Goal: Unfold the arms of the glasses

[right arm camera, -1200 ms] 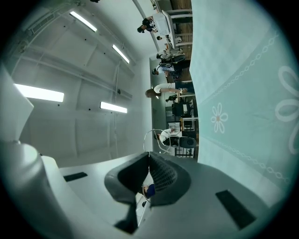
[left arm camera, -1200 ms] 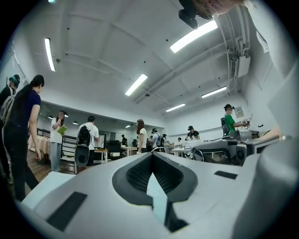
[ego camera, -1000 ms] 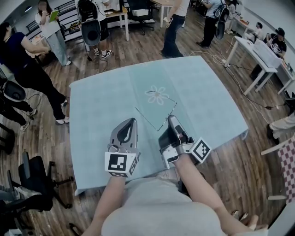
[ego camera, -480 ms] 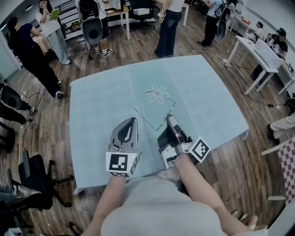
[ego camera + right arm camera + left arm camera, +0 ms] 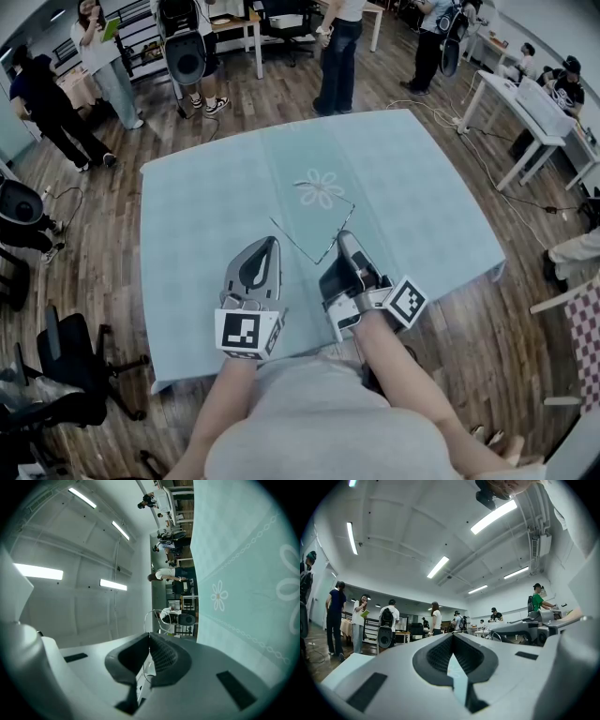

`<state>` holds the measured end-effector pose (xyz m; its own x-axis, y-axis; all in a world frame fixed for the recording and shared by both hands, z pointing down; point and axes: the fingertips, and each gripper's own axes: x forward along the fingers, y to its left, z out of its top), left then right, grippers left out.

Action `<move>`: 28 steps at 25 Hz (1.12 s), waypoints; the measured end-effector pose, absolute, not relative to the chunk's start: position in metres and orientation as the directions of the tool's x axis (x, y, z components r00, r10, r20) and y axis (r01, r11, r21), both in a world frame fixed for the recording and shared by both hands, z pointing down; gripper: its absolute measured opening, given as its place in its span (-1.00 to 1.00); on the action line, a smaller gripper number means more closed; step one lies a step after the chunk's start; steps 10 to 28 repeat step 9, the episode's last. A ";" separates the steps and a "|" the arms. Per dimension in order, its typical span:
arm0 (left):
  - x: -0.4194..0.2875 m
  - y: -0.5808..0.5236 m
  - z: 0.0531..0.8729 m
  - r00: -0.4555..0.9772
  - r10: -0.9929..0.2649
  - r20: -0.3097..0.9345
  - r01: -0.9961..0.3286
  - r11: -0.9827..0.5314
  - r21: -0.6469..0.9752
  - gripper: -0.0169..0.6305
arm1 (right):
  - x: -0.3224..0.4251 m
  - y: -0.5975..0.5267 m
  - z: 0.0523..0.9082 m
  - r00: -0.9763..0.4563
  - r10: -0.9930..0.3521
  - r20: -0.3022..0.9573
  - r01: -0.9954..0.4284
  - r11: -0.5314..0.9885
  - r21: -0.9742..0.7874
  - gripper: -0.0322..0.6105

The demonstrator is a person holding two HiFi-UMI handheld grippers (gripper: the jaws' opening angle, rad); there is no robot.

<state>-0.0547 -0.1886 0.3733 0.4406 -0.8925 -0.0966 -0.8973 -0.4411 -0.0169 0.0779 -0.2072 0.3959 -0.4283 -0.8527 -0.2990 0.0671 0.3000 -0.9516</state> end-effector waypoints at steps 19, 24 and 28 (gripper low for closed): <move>-0.056 -0.187 0.377 0.440 -0.892 -0.106 -0.898 -0.440 -0.023 -0.92 | 0.075 -0.205 0.399 -0.435 -0.847 -0.305 0.072 0.305 -0.950 -0.86; -0.056 -0.187 0.377 0.440 -0.892 -0.106 -0.898 -0.440 -0.023 -0.92 | 0.075 -0.205 0.399 -0.435 -0.847 -0.305 0.072 0.305 -0.950 -0.86; -0.056 -0.187 0.377 0.440 -0.892 -0.106 -0.898 -0.440 -0.023 -0.92 | 0.075 -0.205 0.399 -0.435 -0.847 -0.305 0.072 0.305 -0.950 -0.86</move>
